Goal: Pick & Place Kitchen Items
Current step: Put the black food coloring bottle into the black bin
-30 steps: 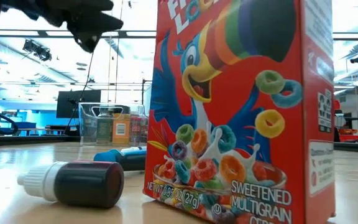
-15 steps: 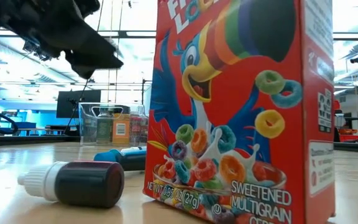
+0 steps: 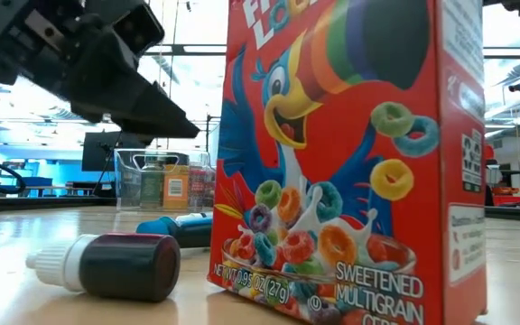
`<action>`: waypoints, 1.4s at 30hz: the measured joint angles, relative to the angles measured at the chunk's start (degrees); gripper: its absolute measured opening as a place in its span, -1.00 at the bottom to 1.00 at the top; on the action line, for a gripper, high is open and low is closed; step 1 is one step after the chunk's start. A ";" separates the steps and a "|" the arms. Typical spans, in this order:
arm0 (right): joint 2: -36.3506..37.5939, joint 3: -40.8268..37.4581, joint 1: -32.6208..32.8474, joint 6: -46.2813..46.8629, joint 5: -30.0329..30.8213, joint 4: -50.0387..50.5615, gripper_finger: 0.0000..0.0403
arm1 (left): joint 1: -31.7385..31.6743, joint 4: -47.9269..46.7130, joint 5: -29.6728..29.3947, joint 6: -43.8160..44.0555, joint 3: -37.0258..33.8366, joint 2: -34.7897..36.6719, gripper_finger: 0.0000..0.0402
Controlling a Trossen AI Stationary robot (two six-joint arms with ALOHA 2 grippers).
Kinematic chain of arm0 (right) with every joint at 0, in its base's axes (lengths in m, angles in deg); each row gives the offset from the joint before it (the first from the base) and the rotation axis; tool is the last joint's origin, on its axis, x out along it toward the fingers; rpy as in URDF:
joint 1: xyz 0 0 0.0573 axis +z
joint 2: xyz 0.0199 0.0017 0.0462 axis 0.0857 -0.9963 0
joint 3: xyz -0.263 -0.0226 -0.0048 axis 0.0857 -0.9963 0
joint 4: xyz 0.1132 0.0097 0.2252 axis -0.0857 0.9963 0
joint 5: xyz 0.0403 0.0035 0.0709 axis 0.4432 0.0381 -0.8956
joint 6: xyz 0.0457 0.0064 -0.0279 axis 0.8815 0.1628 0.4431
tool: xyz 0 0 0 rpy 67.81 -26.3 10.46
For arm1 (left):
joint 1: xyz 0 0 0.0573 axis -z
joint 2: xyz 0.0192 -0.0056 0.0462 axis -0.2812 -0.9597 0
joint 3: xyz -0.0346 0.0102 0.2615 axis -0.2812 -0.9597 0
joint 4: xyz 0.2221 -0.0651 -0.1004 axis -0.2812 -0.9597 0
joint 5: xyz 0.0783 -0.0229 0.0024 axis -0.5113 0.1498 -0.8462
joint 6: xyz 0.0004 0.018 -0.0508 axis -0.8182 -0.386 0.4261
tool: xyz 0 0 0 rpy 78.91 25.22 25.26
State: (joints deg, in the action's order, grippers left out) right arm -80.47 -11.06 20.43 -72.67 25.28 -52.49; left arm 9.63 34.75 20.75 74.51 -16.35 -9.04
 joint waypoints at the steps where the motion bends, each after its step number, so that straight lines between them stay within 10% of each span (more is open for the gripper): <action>1: -0.04 -0.89 0.00 -1.50 0.20 -0.71 -0.49 | 0.23 0.39 0.55 0.30 0.83 -1.62 -0.16; 20: -0.42 -2.41 -0.79 -14.14 3.18 -7.11 -0.49 | 1.97 -5.42 -7.07 3.45 6.88 -10.32 0.34; 42: -0.42 -2.39 -1.40 -23.66 3.20 -9.22 -0.49 | 2.23 -6.00 -12.20 3.93 8.63 -18.29 0.09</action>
State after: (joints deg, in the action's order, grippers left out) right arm -80.88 -13.46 19.03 -96.33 28.48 -61.71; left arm 11.85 28.74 8.55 78.44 -7.73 -27.33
